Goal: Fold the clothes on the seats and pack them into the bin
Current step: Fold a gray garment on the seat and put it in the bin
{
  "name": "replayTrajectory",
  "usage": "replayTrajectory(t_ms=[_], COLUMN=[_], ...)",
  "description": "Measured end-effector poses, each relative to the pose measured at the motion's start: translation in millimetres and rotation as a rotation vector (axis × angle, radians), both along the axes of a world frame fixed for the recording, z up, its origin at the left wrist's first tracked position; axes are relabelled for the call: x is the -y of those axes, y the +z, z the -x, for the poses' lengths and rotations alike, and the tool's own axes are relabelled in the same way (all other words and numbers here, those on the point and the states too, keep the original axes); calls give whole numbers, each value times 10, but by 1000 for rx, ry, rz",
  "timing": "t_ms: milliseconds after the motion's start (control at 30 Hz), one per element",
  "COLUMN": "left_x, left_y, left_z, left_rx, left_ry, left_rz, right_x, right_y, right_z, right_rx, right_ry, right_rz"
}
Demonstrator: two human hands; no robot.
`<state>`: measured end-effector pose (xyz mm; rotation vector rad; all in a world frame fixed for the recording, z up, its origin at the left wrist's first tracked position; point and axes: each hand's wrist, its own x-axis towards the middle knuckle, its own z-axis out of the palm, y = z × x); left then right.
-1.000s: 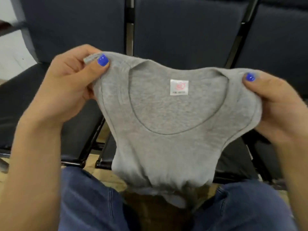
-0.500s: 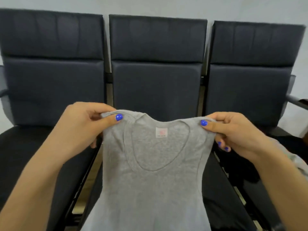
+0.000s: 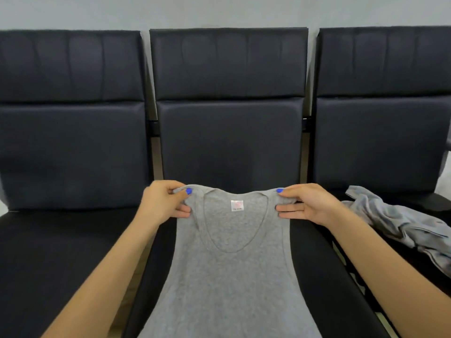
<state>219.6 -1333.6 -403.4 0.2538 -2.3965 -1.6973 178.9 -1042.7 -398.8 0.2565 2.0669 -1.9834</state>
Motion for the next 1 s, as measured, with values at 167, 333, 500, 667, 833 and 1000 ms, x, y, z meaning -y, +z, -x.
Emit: replayTrajectory(t_ms=[167,333,500,667,833,1000], left_x=[-85,-99,-59,-126,-102,-31], left_y=[-592,-1127,-1536,-1605,-1535,-1273], left_z=[853,1462,1817,1705,1315,677], left_rx=[68,63,89,-41,-18,127], left_ry=[17,-59,-24,-15,-151,-276], left_rz=[42,206,324,402,519,855], right_x=[214,411,536,601,608,527], right_y=[-537,-1151,-1425,-1533,-1437,-1209], right_z=[832,1476,1723,1502,1161,1056], right_rx=[-4,-29,-212,-476,-431,-78], right_ry=[-123,-216,-233,-131,459,722], right_rz=[-101,-272,-566,-791,-1301,-1287])
